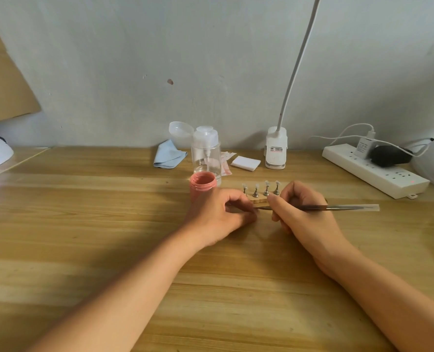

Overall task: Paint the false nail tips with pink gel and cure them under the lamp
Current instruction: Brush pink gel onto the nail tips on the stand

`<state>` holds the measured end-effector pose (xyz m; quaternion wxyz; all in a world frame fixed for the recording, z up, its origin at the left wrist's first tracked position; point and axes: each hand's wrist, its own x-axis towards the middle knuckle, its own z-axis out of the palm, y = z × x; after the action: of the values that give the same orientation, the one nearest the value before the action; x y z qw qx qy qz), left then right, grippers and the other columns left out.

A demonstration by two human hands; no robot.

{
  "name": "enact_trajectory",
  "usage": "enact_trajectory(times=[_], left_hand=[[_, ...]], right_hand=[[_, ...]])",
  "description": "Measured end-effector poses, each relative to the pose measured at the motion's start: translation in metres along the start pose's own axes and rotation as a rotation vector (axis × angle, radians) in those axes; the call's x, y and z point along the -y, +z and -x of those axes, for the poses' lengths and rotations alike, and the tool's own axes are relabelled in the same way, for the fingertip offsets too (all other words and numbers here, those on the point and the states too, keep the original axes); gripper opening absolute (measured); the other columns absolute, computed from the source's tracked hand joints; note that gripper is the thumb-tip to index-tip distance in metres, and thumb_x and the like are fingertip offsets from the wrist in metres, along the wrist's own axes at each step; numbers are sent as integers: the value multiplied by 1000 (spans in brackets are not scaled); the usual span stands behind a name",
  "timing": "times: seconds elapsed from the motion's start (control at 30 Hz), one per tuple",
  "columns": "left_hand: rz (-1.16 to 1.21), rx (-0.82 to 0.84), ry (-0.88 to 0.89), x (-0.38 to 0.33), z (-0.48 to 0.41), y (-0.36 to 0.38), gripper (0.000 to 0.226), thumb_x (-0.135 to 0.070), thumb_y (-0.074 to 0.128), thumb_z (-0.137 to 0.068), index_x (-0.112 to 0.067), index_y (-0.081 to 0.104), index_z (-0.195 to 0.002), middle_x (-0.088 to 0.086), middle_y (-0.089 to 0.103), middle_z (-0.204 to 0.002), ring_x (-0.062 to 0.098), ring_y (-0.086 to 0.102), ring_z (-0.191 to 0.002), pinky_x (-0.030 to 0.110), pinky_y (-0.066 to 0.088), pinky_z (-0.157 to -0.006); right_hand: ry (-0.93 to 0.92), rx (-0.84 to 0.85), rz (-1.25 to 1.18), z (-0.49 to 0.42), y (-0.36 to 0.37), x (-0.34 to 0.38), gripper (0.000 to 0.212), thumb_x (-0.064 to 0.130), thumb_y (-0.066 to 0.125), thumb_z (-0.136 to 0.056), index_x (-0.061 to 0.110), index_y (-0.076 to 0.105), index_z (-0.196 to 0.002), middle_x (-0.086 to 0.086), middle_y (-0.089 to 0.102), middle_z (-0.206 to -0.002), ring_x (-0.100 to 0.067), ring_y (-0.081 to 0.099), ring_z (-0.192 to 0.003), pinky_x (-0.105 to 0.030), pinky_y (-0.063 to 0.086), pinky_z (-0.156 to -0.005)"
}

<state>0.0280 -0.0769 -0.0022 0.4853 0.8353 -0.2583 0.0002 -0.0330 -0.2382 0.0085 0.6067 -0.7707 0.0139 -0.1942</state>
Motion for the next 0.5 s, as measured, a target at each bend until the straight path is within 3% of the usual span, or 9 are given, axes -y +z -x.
enact_trajectory(times=[0.13, 0.23, 0.33, 0.43, 0.5], left_hand=[[14, 12, 1, 0, 1, 0, 22, -14, 81, -79, -34, 73, -75, -24, 66, -63, -12, 46, -41, 1, 28, -43], [14, 16, -2, -1, 1, -1, 19, -15, 81, -80, -32, 74, -76, -17, 72, -74, -12, 48, -43, 2, 29, -45], [15, 20, -15, 0, 0, -2, 13, -17, 81, -79, -29, 76, -81, -12, 76, -86, -14, 50, -50, 4, 31, -52], [13, 31, -33, 1, 0, -1, 8, -20, 81, -79, -25, 78, -85, -12, 76, -89, -14, 50, -54, 13, 34, -61], [14, 32, -28, 1, 0, -1, 8, -19, 81, -79, -25, 78, -84, -12, 76, -87, -14, 51, -56, 12, 35, -61]], right_hand=[[26, -5, 60, -1, -2, -1, 18, 6, 63, -83, -6, 51, -76, -2, 57, -52, -2, 40, -42, -13, 31, -42], [50, -32, 31, -2, -2, -2, 19, 4, 63, -82, -6, 49, -73, -2, 53, -49, -1, 39, -38, -13, 30, -39], [59, -84, -62, -3, -3, -2, 19, 3, 62, -84, 5, 49, -69, 2, 51, -47, -5, 38, -41, -15, 30, -41], [55, -62, -134, -2, -4, 0, 19, 7, 64, -89, 6, 52, -74, 2, 55, -50, -8, 41, -45, -18, 34, -45], [34, -31, -103, 0, -2, 0, 21, 11, 66, -91, 4, 52, -76, -1, 59, -54, -7, 43, -46, -17, 35, -45]])
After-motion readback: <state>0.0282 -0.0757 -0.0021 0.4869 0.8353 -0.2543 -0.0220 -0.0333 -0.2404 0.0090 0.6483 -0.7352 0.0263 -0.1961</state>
